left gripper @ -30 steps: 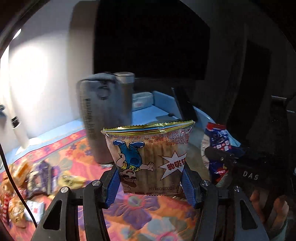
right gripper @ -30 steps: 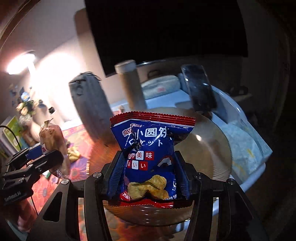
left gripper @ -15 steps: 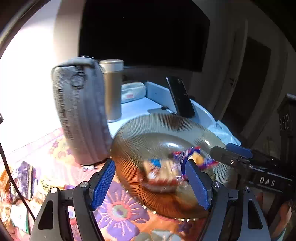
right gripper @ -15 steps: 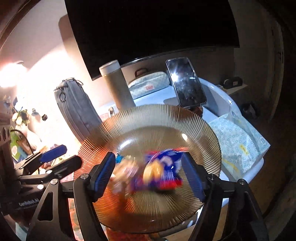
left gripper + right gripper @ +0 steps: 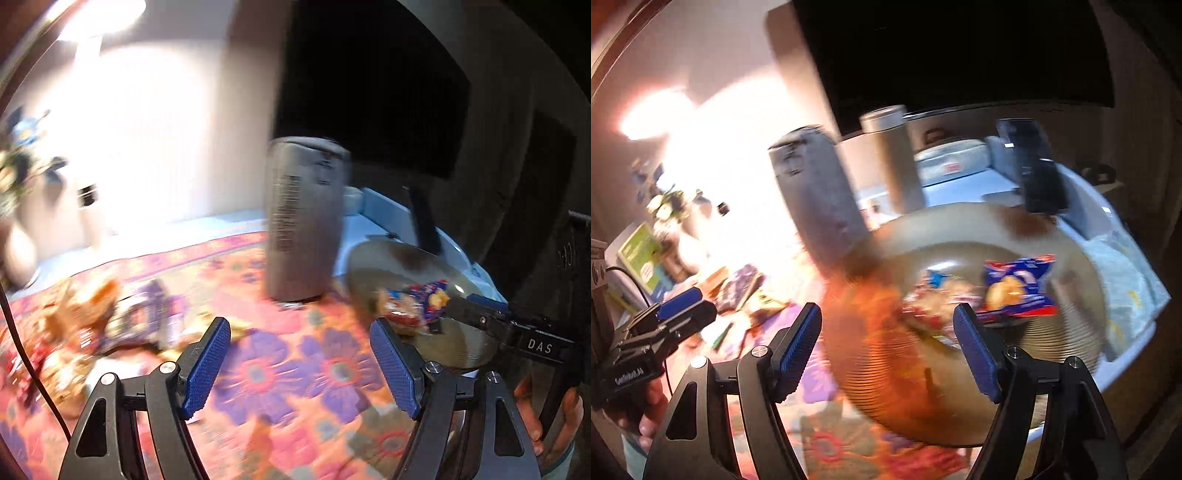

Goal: Organize snacks
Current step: 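Carry both bags to the glass plate and open both tools, then grasp the white biscuit pack with the right tool while the left tool grasps the round-cracker bag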

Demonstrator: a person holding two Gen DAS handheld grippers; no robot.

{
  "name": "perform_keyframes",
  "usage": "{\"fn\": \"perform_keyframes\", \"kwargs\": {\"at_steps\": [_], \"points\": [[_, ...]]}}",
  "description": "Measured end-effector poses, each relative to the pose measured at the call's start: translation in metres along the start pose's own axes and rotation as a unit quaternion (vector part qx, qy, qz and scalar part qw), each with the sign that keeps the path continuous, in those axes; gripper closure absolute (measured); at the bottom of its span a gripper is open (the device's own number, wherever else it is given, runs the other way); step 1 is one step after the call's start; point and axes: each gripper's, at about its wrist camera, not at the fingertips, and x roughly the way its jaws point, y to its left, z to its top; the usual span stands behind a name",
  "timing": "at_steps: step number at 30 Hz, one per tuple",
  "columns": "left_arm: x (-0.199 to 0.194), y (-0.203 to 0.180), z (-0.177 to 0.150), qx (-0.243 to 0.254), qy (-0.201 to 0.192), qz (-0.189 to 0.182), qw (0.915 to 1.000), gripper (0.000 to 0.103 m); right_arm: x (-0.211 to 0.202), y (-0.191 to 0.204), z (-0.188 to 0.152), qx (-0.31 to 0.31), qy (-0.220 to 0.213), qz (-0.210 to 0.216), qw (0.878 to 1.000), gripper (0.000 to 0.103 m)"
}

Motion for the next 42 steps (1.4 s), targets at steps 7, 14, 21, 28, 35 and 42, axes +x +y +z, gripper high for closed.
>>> {"fn": "perform_keyframes", "kwargs": {"at_steps": [7,14,21,28,35,42], "points": [[-0.055,0.087,-0.025,-0.065,-0.026,0.081,0.9942,0.027,0.024,0.063,-0.008,-0.049,0.028,0.043,0.998,0.029],[-0.101,0.178,-0.061,-0.141,-0.037,0.162,0.9759,0.027,0.06,0.136,-0.022,-0.105,0.067,0.087,0.988,0.029],[-0.114,0.231,-0.092,-0.188,-0.028,0.199,0.9614,0.027,0.091,0.197,-0.039,-0.161,0.095,0.12,0.975,0.029],[-0.09,0.25,-0.105,-0.201,0.005,0.19,0.9608,0.027,0.127,0.229,-0.054,-0.196,0.13,0.142,0.961,0.029],[-0.042,0.229,-0.086,-0.132,0.049,0.145,0.9793,0.027,0.16,0.251,-0.049,-0.25,0.155,0.173,0.94,0.029],[0.006,0.232,-0.067,-0.101,0.089,0.114,0.9843,0.027,0.195,0.267,-0.04,-0.292,0.194,0.207,0.913,0.029]]}}
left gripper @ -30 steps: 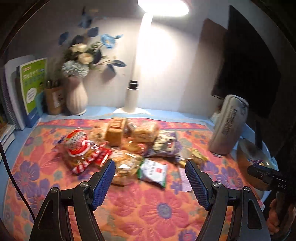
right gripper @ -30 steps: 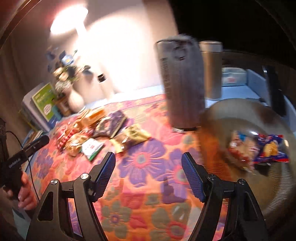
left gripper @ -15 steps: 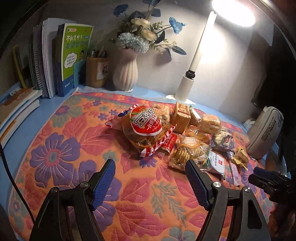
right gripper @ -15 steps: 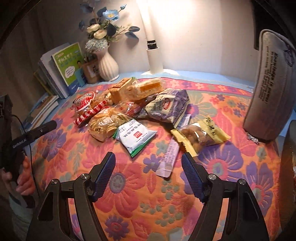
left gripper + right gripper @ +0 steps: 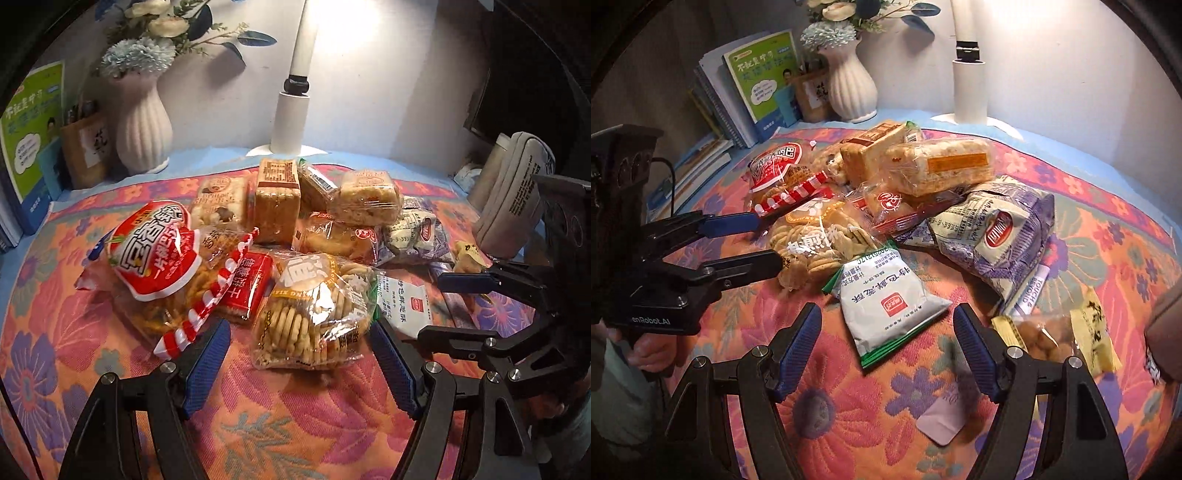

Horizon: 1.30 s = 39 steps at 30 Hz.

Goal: Organize snacks
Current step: 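Grasp the white biscuit pack with the right tool while the left tool grasps the round-cracker bag, then carry both packs to the glass plate and release them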

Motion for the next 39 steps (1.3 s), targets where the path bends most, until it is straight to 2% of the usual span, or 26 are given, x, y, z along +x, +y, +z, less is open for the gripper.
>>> {"fn": "perform_keyframes", "kwargs": {"at_steps": [6,8,12,15,16,17,20,23,26,30,39], "points": [[0.018,0.007,0.006,-0.013,0.012,-0.036,0.9992,0.027,0.02,0.002,0.008,-0.037,0.015,0.004,0.999,0.029],[0.018,0.006,0.005,-0.009,0.009,-0.037,0.9993,0.027,0.026,0.003,0.008,-0.043,0.02,0.01,0.999,0.029],[0.019,0.003,0.005,-0.001,0.01,-0.036,0.9993,0.027,0.029,0.012,0.005,-0.066,0.021,-0.005,0.998,0.028],[0.021,0.0,0.004,0.007,0.01,-0.034,0.9994,0.027,0.028,0.018,0.001,-0.076,0.023,-0.025,0.997,0.036],[0.021,0.0,0.004,0.009,0.01,-0.033,0.9994,0.027,0.026,0.018,-0.001,-0.077,0.021,-0.027,0.996,0.044],[0.021,-0.001,0.004,0.01,0.011,-0.031,0.9994,0.027,0.023,0.019,-0.003,-0.075,0.02,-0.023,0.997,0.05],[0.021,-0.003,0.004,0.013,0.011,-0.027,0.9995,0.027,0.014,0.017,-0.013,-0.058,0.019,-0.021,0.998,0.052],[0.02,-0.006,0.003,0.014,0.009,-0.017,0.9997,0.029,0.005,0.018,-0.025,-0.049,0.017,-0.023,0.998,0.053],[0.019,-0.01,0.0,0.021,0.01,-0.012,0.9997,0.038,-0.005,0.021,-0.039,-0.035,0.016,-0.022,0.999,0.053],[0.011,-0.017,-0.008,0.026,0.002,-0.001,0.9997,0.04,-0.019,0.026,-0.058,-0.019,0.011,-0.023,0.999,0.054],[-0.029,-0.039,-0.032,0.023,-0.015,-0.026,0.9993,0.04,-0.058,0.02,-0.093,0.032,-0.007,-0.02,0.999,0.054]]}}
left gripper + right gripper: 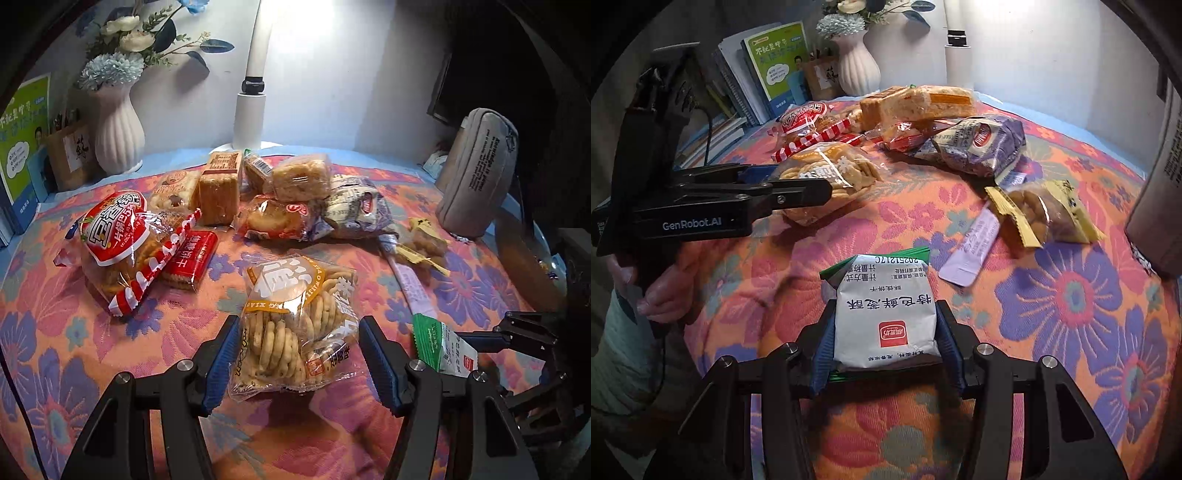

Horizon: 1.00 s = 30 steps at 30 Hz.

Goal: Organize snacks
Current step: 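Carry both packs to the glass plate and release them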

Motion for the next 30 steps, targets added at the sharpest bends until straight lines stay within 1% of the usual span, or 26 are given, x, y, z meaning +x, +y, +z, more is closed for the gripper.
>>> {"fn": "perform_keyframes", "kwargs": {"at_steps": [2,7,8,9,10,12,14,15,17,18,19,20,21,22,23,25,26,28,30], "points": [[-0.01,-0.009,-0.001,0.004,-0.006,-0.005,1.0,0.04,-0.011,-0.004,-0.006,0.014,-0.005,0.0,1.0,0.054],[-0.031,-0.037,0.005,0.025,-0.024,-0.017,0.9993,0.042,-0.047,-0.015,-0.014,0.037,-0.035,-0.012,0.999,0.054],[-0.035,-0.044,0.007,0.03,-0.028,-0.02,0.999,0.046,-0.054,-0.017,-0.016,0.041,-0.041,-0.014,0.998,0.054],[-0.038,-0.052,0.01,0.035,-0.031,-0.026,0.9986,0.052,-0.063,-0.02,-0.018,0.046,-0.049,-0.018,0.998,0.054],[-0.041,-0.059,0.013,0.038,-0.033,-0.033,0.9982,0.062,-0.072,-0.023,-0.02,0.049,-0.056,-0.022,0.997,0.054],[-0.045,-0.074,0.02,0.041,-0.038,-0.043,0.9975,0.063,-0.086,-0.029,-0.021,0.056,-0.069,-0.036,0.995,0.054],[-0.04,-0.084,0.026,0.047,-0.033,-0.03,0.9979,0.063,-0.094,-0.037,-0.022,0.066,-0.071,-0.053,0.994,0.054],[-0.036,-0.084,0.027,0.045,-0.029,-0.018,0.9984,0.063,-0.098,-0.043,-0.026,0.071,-0.072,-0.054,0.993,0.054],[-0.029,-0.075,0.024,0.032,-0.015,-0.007,0.9993,0.063,-0.101,-0.055,-0.031,0.087,-0.077,-0.039,0.992,0.054],[-0.027,-0.067,0.02,0.017,-0.005,-0.009,0.9998,0.062,-0.102,-0.059,-0.034,0.095,-0.079,-0.031,0.992,0.054],[-0.026,-0.058,0.014,-0.001,0.002,-0.012,0.9999,0.057,-0.102,-0.062,-0.037,0.099,-0.08,-0.025,0.992,0.054],[-0.027,-0.049,0.009,-0.021,0.008,-0.014,0.9997,0.046,-0.101,-0.063,-0.039,0.099,-0.08,-0.024,0.992,0.054],[-0.029,-0.038,0.003,-0.044,0.011,-0.015,0.9989,0.04,-0.099,-0.064,-0.04,0.098,-0.079,-0.026,0.992,0.054],[-0.031,-0.033,-0.004,-0.061,0.015,-0.017,0.9979,0.027,-0.097,-0.064,-0.041,0.099,-0.077,-0.026,0.992,0.054],[-0.034,-0.028,-0.01,-0.072,0.02,-0.022,0.997,0.02,-0.095,-0.065,-0.041,0.102,-0.074,-0.022,0.992,0.054],[-0.035,-0.026,-0.023,-0.088,0.03,-0.034,0.9951,0.015,-0.09,-0.068,-0.042,0.108,-0.07,-0.011,0.992,0.054],[-0.032,-0.03,-0.03,-0.086,0.044,-0.034,0.9947,0.014,-0.089,-0.069,-0.042,0.11,-0.069,-0.009,0.991,0.054],[-0.022,-0.045,-0.038,-0.06,0.066,-0.029,0.9956,0.014,-0.086,-0.069,-0.042,0.111,-0.067,-0.01,0.992,0.054],[-0.008,-0.064,-0.046,-0.025,0.08,-0.002,0.9964,0.014,-0.087,-0.068,-0.042,0.109,-0.067,-0.008,0.992,0.054]]}}
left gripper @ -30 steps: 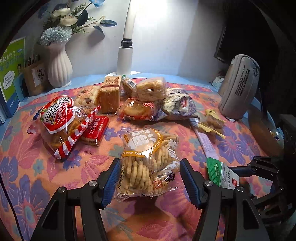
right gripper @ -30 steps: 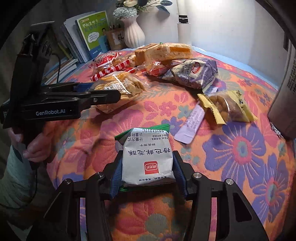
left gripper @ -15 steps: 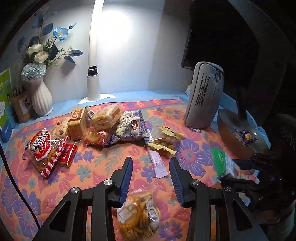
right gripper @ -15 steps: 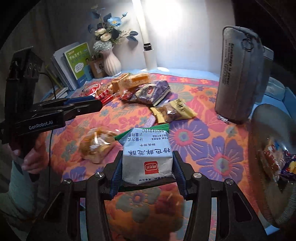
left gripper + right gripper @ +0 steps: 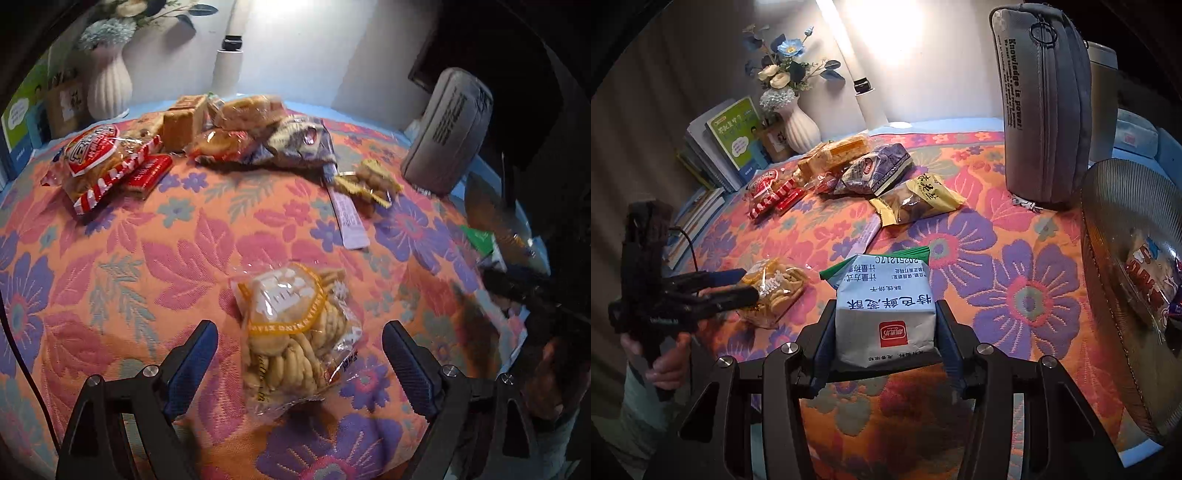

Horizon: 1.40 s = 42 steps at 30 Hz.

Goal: Organize snacks
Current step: 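Carry both packs to the glass plate and release them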

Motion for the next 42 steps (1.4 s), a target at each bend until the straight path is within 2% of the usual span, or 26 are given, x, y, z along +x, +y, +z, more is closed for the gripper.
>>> {"fn": "perform_keyframes", "kwargs": {"at_steps": [1,2,3,5,11,15,19,23,27,34,36,38,42], "points": [[0.007,-0.008,-0.002,0.016,0.005,0.012,0.9998,0.021,-0.002,0.001,-0.001,-0.002,-0.001,0.0,1.0,0.054],[0.012,-0.015,-0.004,0.029,0.006,0.022,0.9993,0.034,-0.004,0.001,-0.001,-0.004,-0.003,-0.001,1.0,0.054],[0.013,-0.021,-0.004,0.039,-0.002,0.039,0.9984,0.038,-0.008,0.002,-0.001,-0.005,-0.005,-0.003,1.0,0.054],[0.011,-0.028,0.0,0.049,-0.006,0.045,0.9978,0.042,-0.016,0.001,0.0,-0.005,-0.014,-0.004,1.0,0.054],[-0.014,-0.062,0.02,0.078,-0.058,0.018,0.9951,0.043,-0.058,-0.01,0.009,0.003,-0.065,-0.014,0.998,0.054],[-0.023,-0.108,0.046,0.114,-0.084,-0.026,0.9896,0.043,-0.096,-0.032,0.017,0.019,-0.11,-0.048,0.993,0.054],[-0.019,-0.164,0.074,0.154,-0.095,-0.066,0.9812,0.043,-0.127,-0.075,0.023,0.064,-0.143,-0.104,0.982,0.054],[-0.005,-0.219,0.095,0.196,-0.099,-0.1,0.9704,0.042,-0.141,-0.13,0.017,0.141,-0.139,-0.144,0.969,0.054],[0.022,-0.255,0.115,0.204,-0.081,-0.129,0.967,0.042,-0.145,-0.169,-0.001,0.188,-0.117,-0.178,0.959,0.054],[0.059,-0.289,0.12,0.216,-0.039,-0.155,0.9634,0.042,-0.143,-0.176,-0.02,0.196,-0.084,-0.182,0.96,0.053],[0.063,-0.292,0.119,0.218,-0.027,-0.161,0.9623,0.039,-0.144,-0.178,-0.019,0.202,-0.085,-0.169,0.961,0.05],[0.06,-0.291,0.118,0.216,-0.029,-0.158,0.9632,0.029,-0.151,-0.179,-0.021,0.205,-0.1,-0.157,0.961,0.04],[0.043,-0.278,0.115,0.212,-0.055,-0.156,0.9632,0.029,-0.159,-0.17,-0.02,0.199,-0.114,-0.153,0.961,0.04]]}}
